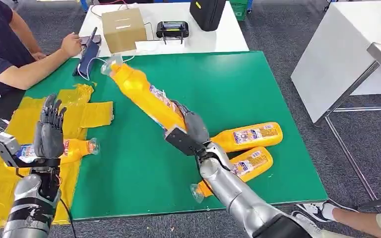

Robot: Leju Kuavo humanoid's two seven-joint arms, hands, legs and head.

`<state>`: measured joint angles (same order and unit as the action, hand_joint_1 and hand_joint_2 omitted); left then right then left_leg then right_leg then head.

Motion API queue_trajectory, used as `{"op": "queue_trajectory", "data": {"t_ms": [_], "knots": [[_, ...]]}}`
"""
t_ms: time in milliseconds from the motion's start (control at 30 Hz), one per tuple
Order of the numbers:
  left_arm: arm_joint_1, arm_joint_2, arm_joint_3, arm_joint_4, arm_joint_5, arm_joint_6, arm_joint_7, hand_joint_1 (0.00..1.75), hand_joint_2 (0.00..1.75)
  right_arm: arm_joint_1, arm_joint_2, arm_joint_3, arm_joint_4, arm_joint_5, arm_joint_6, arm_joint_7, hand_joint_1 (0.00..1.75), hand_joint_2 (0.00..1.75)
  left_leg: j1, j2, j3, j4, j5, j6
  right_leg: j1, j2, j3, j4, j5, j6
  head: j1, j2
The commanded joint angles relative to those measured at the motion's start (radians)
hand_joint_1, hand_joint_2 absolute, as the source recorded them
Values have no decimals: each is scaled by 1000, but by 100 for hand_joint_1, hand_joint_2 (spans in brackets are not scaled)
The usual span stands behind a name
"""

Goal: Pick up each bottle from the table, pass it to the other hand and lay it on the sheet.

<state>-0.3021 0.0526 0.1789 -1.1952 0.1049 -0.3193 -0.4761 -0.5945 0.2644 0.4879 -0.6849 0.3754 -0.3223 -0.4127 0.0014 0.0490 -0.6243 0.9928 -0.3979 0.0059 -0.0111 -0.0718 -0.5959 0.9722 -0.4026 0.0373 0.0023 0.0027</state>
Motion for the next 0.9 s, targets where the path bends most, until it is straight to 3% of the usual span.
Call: {"op": "queue_trajectory", "data": {"t_ms": [33,233,367,733,800,900], "knots": [[84,-82,-96,-187,-60,32,9,0,175,64,23,4,-228,23,74,42,175,175,1,-5,3,0,-2,0,0,3,3,0,-2,-1,0,0],[113,-90,-124,-217,-55,23,10,0,175,63,15,32,-210,41,101,62,175,175,1,-5,2,1,-2,0,0,3,3,0,-2,-1,0,0],[163,-117,-203,-267,-25,-33,5,0,175,39,35,132,-142,154,113,70,175,175,1,-3,4,-1,-2,0,0,4,4,-1,-1,-1,0,0],[183,-106,-265,-295,49,-62,27,0,175,35,62,228,-101,209,159,107,175,175,1,-2,2,0,-1,0,0,4,2,-1,-1,-1,0,0],[190,-90,-282,-288,181,-136,72,0,175,40,84,318,2,260,158,112,175,175,1,-1,2,0,-1,0,0,4,2,-1,-1,-1,0,0],[188,-93,-283,-276,232,-159,94,0,175,40,85,342,16,263,159,112,175,175,2,-4,5,-1,-2,-1,0,5,6,-2,-2,-1,-1,0]]}}
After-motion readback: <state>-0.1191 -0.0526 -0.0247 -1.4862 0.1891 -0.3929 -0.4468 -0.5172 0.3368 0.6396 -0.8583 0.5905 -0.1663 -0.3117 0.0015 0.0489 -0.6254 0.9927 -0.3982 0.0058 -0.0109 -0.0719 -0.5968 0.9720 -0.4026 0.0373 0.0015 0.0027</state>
